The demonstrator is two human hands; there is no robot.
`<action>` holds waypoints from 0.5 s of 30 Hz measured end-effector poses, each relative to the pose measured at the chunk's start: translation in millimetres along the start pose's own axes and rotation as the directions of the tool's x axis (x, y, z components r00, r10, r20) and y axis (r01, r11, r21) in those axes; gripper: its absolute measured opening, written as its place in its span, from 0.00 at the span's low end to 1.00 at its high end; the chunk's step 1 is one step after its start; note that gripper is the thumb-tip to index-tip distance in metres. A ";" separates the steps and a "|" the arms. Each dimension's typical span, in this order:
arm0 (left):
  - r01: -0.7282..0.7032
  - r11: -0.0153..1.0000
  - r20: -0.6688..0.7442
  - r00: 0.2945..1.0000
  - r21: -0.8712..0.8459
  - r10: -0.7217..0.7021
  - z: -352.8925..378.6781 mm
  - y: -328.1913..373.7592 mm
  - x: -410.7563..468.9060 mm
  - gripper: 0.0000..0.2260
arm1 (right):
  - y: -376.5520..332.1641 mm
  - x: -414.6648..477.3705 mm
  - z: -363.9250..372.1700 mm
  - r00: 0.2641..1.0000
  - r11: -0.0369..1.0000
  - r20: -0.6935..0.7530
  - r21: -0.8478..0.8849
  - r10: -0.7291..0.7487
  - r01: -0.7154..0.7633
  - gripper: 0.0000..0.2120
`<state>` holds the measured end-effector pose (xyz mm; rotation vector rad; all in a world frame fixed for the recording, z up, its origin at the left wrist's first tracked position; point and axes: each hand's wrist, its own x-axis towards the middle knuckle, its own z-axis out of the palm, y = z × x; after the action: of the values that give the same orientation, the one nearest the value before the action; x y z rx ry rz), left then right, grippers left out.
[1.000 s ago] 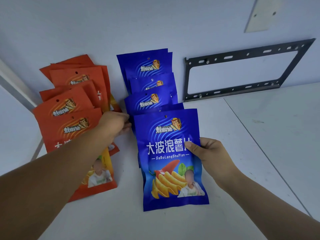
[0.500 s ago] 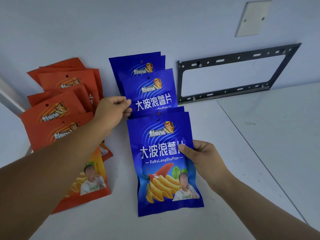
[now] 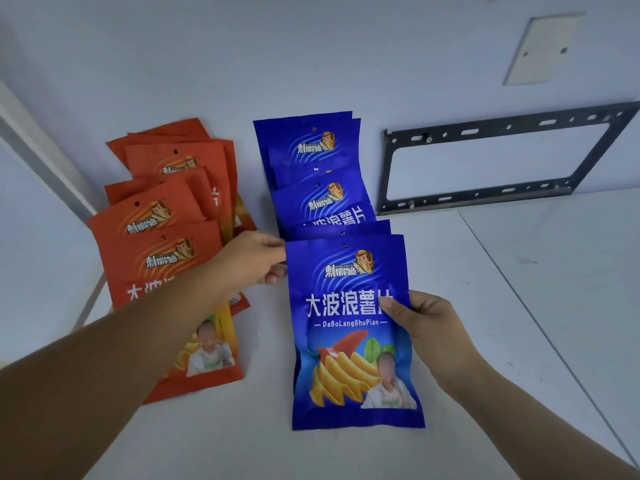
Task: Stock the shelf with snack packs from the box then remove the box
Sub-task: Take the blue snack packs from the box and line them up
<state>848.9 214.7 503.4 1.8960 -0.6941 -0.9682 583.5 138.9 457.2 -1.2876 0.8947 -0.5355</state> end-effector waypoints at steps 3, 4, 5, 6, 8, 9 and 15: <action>-0.001 0.998 0.002 1.000 0.065 0.001 0.8 -6.3 3.4 0.05 | -2.1 1.3 0.5 1.000 1.000 0.023 -0.005 -0.002 0.002 0.18; -0.006 0.998 -0.012 1.000 0.058 0.007 0.8 -7.6 4.6 0.05 | -2.6 2.1 0.3 1.000 1.000 0.028 -0.004 -0.006 0.006 0.18; -0.019 0.999 -0.031 0.999 0.038 0.020 0.6 -8.2 7.6 0.05 | -3.2 2.6 0.0 0.999 1.000 0.033 -0.001 -0.011 0.011 0.18; -0.037 0.999 -0.054 0.998 0.005 0.038 0.8 -6.9 9.8 0.05 | -3.7 3.2 -0.8 0.999 1.000 0.036 0.003 -0.018 0.018 0.17; -0.077 0.994 -0.113 0.991 -0.074 0.068 1.3 0.1 13.0 0.04 | -6.0 4.4 -1.6 0.999 0.999 0.039 0.022 -0.034 0.033 0.16; -0.091 0.990 -0.140 0.987 -0.108 0.076 1.8 5.0 13.3 0.03 | -7.5 5.3 -1.6 0.998 0.999 0.038 0.035 -0.042 0.040 0.15; -0.090 0.992 -0.140 0.987 -0.088 0.077 0.4 6.0 20.5 0.04 | -9.5 15.0 6.8 0.999 0.993 0.031 0.115 -0.032 0.029 0.15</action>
<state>859.2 196.2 501.4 1.8164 -0.6310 -0.7968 598.7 129.1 462.5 -1.2042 0.8068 -0.5800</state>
